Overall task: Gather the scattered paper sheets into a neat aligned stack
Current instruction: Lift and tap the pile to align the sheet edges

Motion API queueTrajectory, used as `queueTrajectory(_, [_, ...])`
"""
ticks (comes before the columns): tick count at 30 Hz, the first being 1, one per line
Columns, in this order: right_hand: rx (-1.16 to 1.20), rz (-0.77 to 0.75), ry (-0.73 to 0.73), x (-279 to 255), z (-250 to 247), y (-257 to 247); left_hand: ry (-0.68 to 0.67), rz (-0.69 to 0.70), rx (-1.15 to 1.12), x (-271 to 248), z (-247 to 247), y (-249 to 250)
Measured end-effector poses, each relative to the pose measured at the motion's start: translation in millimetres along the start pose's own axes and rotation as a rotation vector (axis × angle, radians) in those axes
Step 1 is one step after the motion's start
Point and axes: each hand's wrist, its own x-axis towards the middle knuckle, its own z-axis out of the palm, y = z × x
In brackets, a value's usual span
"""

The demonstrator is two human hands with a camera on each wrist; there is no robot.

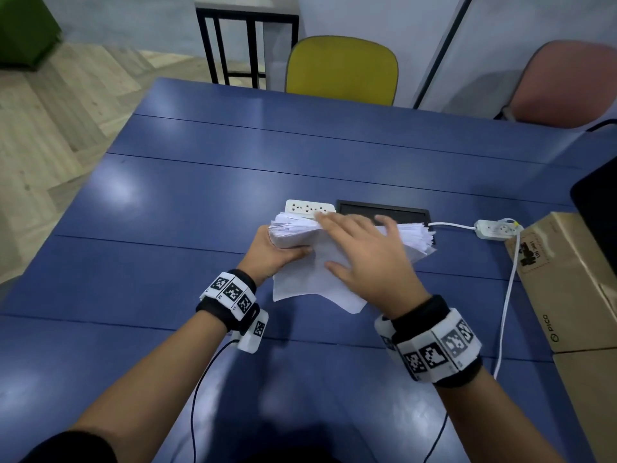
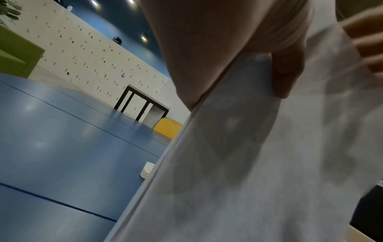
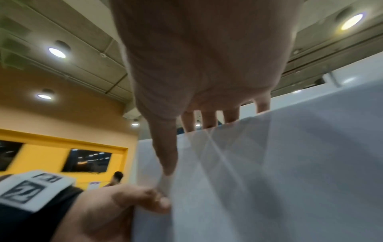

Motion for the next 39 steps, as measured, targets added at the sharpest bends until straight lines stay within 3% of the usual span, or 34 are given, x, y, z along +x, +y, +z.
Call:
queueTrajectory(4, [0.028, 0.285, 0.071, -27, -7, 54, 0.017, 0.016, -0.019, -1, -5, 1])
queueTrajectory(7, [0.637, 0.538, 0.063, -44, 5, 84, 0.007, 0.003, 0.002, -2, -9, 0])
queueTrajectory(9, [1.078, 0.6, 0.15, -50, 19, 89, 0.006, -0.014, 0.009, -2, -12, -2])
queueTrajectory(12, [1.379, 0.673, 0.257, -49, 47, 76, 0.035, -0.03, 0.016, -2, -12, -1])
queueTrajectory(15, [1.394, 0.716, 0.358, -42, 60, 62, 0.039, -0.008, 0.047, -3, -4, 1])
queueTrajectory(18, [1.343, 0.638, 0.463, -37, 60, 62, 0.021, 0.007, 0.076, -4, -2, 2])
queueTrajectory(22, [1.269, 0.621, 0.354, -36, 67, 63, 0.024, 0.037, 0.094, -3, -4, 0])
queueTrajectory(28, [1.179, 0.697, 0.328, -30, 79, 71, 0.188, 0.039, 0.152, 6, 16, -1])
queueTrajectory(32, [1.165, 0.696, 0.44, -18, 63, 58, 0.316, 0.028, 0.095, 13, 35, 10])
queueTrajectory(36, [1.177, 0.61, 0.548, -15, 33, 41, 0.433, 0.12, 0.023, 13, 42, 29])
queueTrajectory(39, [1.261, 0.609, 0.609, -28, 32, 34, 0.395, 0.156, 0.001, 2, 34, 29])
